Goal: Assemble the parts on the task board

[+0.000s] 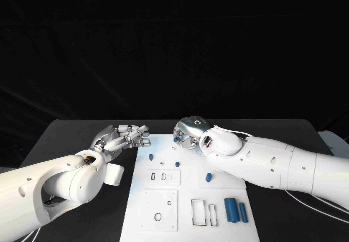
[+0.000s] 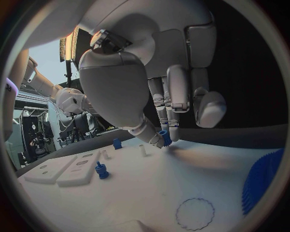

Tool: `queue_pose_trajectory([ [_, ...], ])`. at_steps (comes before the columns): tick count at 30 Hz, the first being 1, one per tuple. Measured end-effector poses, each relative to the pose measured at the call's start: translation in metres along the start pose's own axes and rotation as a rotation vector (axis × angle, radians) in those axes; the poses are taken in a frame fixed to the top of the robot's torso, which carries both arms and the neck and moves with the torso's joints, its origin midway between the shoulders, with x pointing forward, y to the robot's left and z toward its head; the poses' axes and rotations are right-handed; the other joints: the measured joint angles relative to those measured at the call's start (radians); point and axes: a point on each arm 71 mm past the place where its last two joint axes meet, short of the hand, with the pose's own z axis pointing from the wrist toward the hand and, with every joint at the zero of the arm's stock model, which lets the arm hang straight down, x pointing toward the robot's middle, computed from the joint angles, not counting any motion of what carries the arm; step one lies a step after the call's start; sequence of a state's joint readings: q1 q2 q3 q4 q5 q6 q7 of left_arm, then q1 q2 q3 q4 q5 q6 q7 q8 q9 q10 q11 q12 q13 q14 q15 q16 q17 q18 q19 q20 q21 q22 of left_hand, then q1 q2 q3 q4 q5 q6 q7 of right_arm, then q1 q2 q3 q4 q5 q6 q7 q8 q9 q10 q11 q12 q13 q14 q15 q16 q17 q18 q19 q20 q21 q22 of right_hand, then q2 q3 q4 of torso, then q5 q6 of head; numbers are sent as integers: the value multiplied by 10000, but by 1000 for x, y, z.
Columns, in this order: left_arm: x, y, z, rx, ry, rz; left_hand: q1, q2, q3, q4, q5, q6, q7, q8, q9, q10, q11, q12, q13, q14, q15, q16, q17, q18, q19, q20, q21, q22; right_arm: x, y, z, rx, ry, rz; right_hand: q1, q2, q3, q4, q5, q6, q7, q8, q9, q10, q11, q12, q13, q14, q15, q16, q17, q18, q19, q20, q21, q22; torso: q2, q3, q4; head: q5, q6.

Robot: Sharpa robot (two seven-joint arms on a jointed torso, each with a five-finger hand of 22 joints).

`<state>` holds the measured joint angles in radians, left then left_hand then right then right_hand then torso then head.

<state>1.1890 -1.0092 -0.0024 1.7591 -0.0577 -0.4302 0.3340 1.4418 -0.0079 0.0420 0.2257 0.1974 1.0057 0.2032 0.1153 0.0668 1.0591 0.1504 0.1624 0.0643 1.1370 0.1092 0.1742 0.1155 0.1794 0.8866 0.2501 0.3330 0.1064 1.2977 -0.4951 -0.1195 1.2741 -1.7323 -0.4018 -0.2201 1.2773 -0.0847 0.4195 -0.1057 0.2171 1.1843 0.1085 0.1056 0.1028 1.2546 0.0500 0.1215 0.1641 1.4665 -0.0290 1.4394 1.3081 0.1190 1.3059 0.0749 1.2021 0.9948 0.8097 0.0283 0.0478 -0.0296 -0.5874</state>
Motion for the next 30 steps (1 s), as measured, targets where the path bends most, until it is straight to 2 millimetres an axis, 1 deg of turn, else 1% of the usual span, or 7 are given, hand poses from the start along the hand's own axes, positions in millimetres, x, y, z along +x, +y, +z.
queue_pose_trajectory([
  [6,0,0,0,-4,-2,-2,0,0,0,0,0,0,0,0,0,0,0,0,0,0,0,-61,11,-1,0,0,0,-20,1,0,0,56,7,-30,-130,-130,-42,167,23,-121,18,-16,10,-123,42,-34,75,4,10,57,-1,1,2,2,0,34,10,-4,9,2,30],
  [7,0,0,0,-5,-3,-3,0,0,0,0,0,0,0,0,0,0,0,0,0,0,0,-61,11,0,0,0,0,-20,1,0,0,73,21,-37,-231,-231,-63,278,3,-370,108,-119,338,-357,107,-156,40,4,94,57,-1,1,15,54,0,23,11,-6,12,-4,32],
  [9,0,0,0,-7,-5,-3,0,0,0,0,0,0,0,-27,0,0,0,-3,0,0,0,-61,11,0,0,0,0,-19,3,-1,0,116,57,-44,-455,-451,-196,461,-126,-1110,257,-362,324,-840,249,-420,-115,-1,254,49,-1,7,50,174,24,98,12,-5,12,-12,34],
  [12,0,0,0,-8,-7,-4,0,0,0,0,0,0,0,-41,0,0,0,-44,0,0,0,-61,11,-1,0,0,0,-19,3,-2,1,152,67,-35,-613,-610,-562,595,-166,-1820,188,-416,130,-1181,317,-486,-160,-1,253,-40,-23,12,122,272,178,341,13,-9,12,-20,35],
  [17,-1,0,0,-16,-16,-5,0,0,0,0,0,0,0,-41,0,0,0,-44,0,0,0,-61,10,0,0,0,0,-27,1,-1,-3,119,46,27,-597,-697,-941,798,-165,-1984,93,-416,100,-1208,344,-370,-91,0,253,-40,-71,-118,159,308,288,535,12,-11,16,-22,35],
  [23,-3,0,0,-41,-58,-7,0,0,0,0,0,-38,38,-79,0,0,0,-85,-1,0,0,-84,21,-1,0,0,-42,-41,-9,-13,-28,171,-62,278,-538,-749,-1010,867,231,-1580,231,-273,207,-513,169,97,113,-1,253,23,1,-117,341,197,586,996,-1,-12,10,-70,104],
  [30,-6,1,1,-78,-117,-14,0,0,0,0,0,-38,37,-78,0,0,0,-85,0,0,0,-111,20,-1,0,0,-42,-43,-34,-48,-69,1018,-141,1205,-266,-920,-1466,1022,534,-1760,284,-76,309,1016,-45,2042,1448,-13,49,129,0,-275,630,50,992,1624,-83,-46,-105,-156,150],
])
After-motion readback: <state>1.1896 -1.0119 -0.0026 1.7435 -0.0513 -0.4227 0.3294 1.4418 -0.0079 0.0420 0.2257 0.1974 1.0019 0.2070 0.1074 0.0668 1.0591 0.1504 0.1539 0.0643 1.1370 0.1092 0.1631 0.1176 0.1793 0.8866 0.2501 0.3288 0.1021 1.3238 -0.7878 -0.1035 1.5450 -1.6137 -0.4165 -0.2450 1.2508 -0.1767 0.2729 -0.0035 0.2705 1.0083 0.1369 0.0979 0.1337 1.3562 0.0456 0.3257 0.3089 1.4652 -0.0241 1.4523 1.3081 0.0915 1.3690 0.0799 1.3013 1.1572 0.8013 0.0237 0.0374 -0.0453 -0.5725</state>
